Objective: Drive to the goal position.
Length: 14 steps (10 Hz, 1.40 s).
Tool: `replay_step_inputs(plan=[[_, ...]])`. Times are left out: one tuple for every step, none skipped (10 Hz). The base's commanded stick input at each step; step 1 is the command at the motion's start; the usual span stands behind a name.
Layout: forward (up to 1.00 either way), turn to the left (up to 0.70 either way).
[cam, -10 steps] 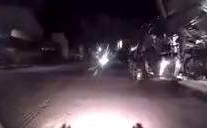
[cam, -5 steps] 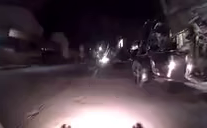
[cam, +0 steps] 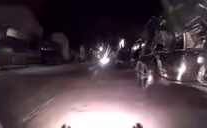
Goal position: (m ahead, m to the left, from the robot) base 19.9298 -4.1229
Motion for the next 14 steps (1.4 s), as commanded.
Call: replay_step_inputs(plan=[[0.54,-0.13],[0.54,-0.13],[0.54,-0.1],[0.54,0.0],[0.54,0.0],[0.54,0.0],[0.54,0.0],[0.54,-0.12],[0.54,-0.13],[0.54,-0.13],[0.54,-0.13],[0.53,-0.13],[0.54,-0.13],[0.54,-0.13]])
